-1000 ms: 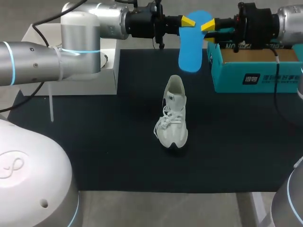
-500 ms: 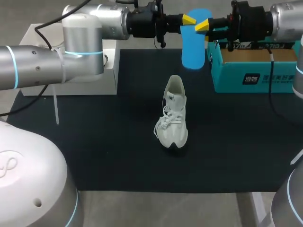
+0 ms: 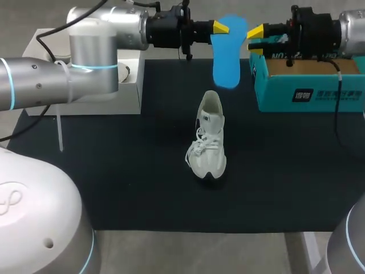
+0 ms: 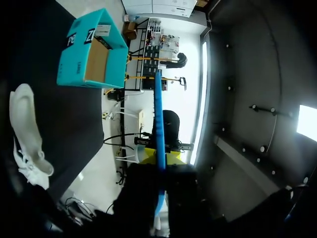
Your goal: Take the shoe out of the shoebox, open the shoe tongue, remove and reinsert the insole, then place the shoe into the shoebox
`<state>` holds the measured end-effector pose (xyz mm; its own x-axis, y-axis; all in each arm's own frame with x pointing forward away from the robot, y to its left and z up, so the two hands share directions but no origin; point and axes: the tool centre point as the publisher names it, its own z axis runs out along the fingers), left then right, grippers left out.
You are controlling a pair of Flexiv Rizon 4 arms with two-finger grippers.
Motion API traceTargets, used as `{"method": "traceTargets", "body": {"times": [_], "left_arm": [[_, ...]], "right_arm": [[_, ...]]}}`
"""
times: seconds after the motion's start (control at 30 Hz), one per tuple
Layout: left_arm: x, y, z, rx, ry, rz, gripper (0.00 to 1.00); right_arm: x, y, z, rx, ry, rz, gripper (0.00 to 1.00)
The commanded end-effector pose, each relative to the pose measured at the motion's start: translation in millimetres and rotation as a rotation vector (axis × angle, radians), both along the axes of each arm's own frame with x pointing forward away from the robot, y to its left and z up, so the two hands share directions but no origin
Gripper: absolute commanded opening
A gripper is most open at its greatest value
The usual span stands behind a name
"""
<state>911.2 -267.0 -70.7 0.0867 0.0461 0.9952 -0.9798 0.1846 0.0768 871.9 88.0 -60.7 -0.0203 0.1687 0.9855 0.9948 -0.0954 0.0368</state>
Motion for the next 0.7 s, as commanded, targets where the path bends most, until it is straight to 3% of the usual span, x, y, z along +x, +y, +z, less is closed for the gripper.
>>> {"method": "traceTargets", "body": {"times": [0.03,0.07,0.13,0.27,0.37,0.5,0.57,0.6,0.63,0.7], "left_arm": [[-3.5,0,-4,0.013,0.003,0.007,0.0],[-3.7,-1,-5,0.015,0.004,0.007,0.0],[-4.0,-1,-6,0.015,0.007,0.006,0.0],[-3.5,-3,-8,0.023,0.015,0.006,0.0],[-3.3,-4,-9,0.026,0.016,0.004,0.0],[-3.0,-5,-10,0.027,0.019,-0.003,0.0],[-2.5,-6,-11,0.027,0.02,-0.005,0.0],[-2.4,-6,-11,0.028,0.02,-0.006,0.0],[-2.3,-6,-11,0.028,0.021,-0.007,0.0],[-1.9,-6,-11,0.026,0.022,-0.009,0.0]], "right_arm": [[-1.1,-11,27,-0.287,0.053,0.006,0.49],[-0.2,-13,30,-0.341,0.056,0.006,0.62],[0.6,-13,36,-0.407,0.071,0.005,0.77],[2.0,-7,43,-0.556,0.098,0.02,0.91],[1.9,1,45,-0.735,0.124,0.021,1.0],[2.1,7,43,-0.931,0.145,0.015,1.0],[1.5,10,43,-0.961,0.131,0.009,1.0],[1.2,12,44,-0.949,0.121,0.007,1.0],[0.3,13,47,-0.856,0.071,0.024,1.0],[0.3,13,47,-0.856,0.071,0.024,1.0]]}}
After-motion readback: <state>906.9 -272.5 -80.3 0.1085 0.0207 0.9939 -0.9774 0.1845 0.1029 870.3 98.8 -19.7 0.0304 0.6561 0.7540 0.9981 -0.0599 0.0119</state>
